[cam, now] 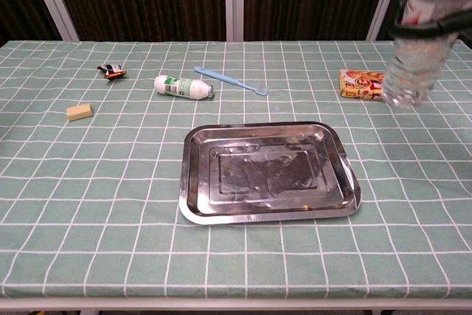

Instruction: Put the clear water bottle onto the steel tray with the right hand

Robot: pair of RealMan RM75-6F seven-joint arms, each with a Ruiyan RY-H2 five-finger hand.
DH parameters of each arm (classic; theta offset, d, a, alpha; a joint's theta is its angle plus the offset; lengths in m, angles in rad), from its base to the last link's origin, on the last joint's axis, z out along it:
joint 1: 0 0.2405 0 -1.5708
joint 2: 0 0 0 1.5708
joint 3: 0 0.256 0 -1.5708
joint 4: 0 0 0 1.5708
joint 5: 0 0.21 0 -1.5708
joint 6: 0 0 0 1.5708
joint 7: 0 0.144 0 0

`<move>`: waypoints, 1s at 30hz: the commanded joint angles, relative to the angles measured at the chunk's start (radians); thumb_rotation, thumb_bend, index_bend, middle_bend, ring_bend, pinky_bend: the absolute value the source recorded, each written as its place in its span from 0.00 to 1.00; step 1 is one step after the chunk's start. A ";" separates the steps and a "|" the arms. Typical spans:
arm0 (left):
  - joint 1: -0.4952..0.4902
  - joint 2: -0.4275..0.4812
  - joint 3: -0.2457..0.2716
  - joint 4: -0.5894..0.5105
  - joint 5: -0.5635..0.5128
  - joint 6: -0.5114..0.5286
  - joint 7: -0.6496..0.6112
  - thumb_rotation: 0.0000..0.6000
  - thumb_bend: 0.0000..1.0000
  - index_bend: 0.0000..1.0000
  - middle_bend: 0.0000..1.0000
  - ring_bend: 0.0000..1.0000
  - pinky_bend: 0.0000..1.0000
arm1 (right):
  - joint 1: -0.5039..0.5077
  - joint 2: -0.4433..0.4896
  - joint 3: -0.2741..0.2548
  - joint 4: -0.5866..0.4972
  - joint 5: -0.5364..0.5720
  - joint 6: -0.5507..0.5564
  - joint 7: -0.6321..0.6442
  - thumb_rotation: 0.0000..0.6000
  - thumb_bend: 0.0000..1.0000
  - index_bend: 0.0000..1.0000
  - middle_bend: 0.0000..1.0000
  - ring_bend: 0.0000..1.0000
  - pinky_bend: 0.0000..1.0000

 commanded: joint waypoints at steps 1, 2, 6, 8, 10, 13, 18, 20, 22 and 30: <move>0.001 -0.001 0.000 0.002 -0.003 -0.001 -0.004 1.00 0.26 0.16 0.18 0.09 0.19 | -0.005 0.059 0.025 -0.160 -0.030 0.115 -0.047 1.00 0.09 0.70 0.58 0.40 0.46; 0.002 -0.001 0.002 0.005 -0.004 -0.002 -0.006 1.00 0.26 0.16 0.18 0.09 0.19 | -0.015 0.050 0.001 -0.133 0.001 0.092 -0.040 1.00 0.09 0.70 0.58 0.40 0.46; 0.011 -0.003 0.012 0.015 -0.006 -0.003 -0.015 1.00 0.26 0.16 0.18 0.09 0.19 | -0.041 -0.037 -0.095 0.065 0.138 -0.057 -0.006 1.00 0.09 0.70 0.58 0.40 0.46; 0.014 -0.004 0.015 0.019 -0.005 -0.002 -0.017 1.00 0.26 0.16 0.18 0.09 0.19 | -0.040 -0.086 -0.122 0.133 0.154 -0.111 0.010 1.00 0.10 0.70 0.58 0.40 0.46; 0.014 -0.005 0.015 0.019 -0.002 0.002 -0.017 1.00 0.26 0.16 0.18 0.09 0.19 | -0.030 -0.095 -0.121 0.133 0.089 -0.078 0.011 1.00 0.10 0.70 0.58 0.40 0.46; 0.012 -0.004 0.012 0.012 0.001 0.005 -0.015 1.00 0.26 0.16 0.18 0.09 0.19 | -0.022 -0.070 -0.084 0.072 0.025 0.002 -0.002 1.00 0.10 0.70 0.58 0.40 0.46; 0.013 0.000 0.008 0.000 -0.002 0.009 -0.008 1.00 0.26 0.16 0.18 0.09 0.19 | 0.044 -0.111 -0.028 0.016 0.055 -0.040 -0.053 1.00 0.10 0.70 0.58 0.40 0.46; 0.016 0.003 0.012 -0.003 -0.001 0.011 -0.001 1.00 0.26 0.16 0.18 0.09 0.19 | 0.095 -0.159 -0.006 0.029 0.081 -0.090 -0.077 1.00 0.10 0.70 0.58 0.40 0.46; 0.020 0.007 0.014 -0.010 -0.002 0.013 0.003 1.00 0.26 0.16 0.18 0.09 0.19 | 0.127 -0.186 0.006 0.019 0.096 -0.125 -0.095 1.00 0.10 0.70 0.58 0.40 0.46; 0.016 0.001 0.012 0.006 -0.006 0.003 -0.019 1.00 0.26 0.16 0.18 0.09 0.19 | -0.034 0.003 -0.033 -0.052 0.060 0.058 -0.108 1.00 0.10 0.70 0.58 0.40 0.46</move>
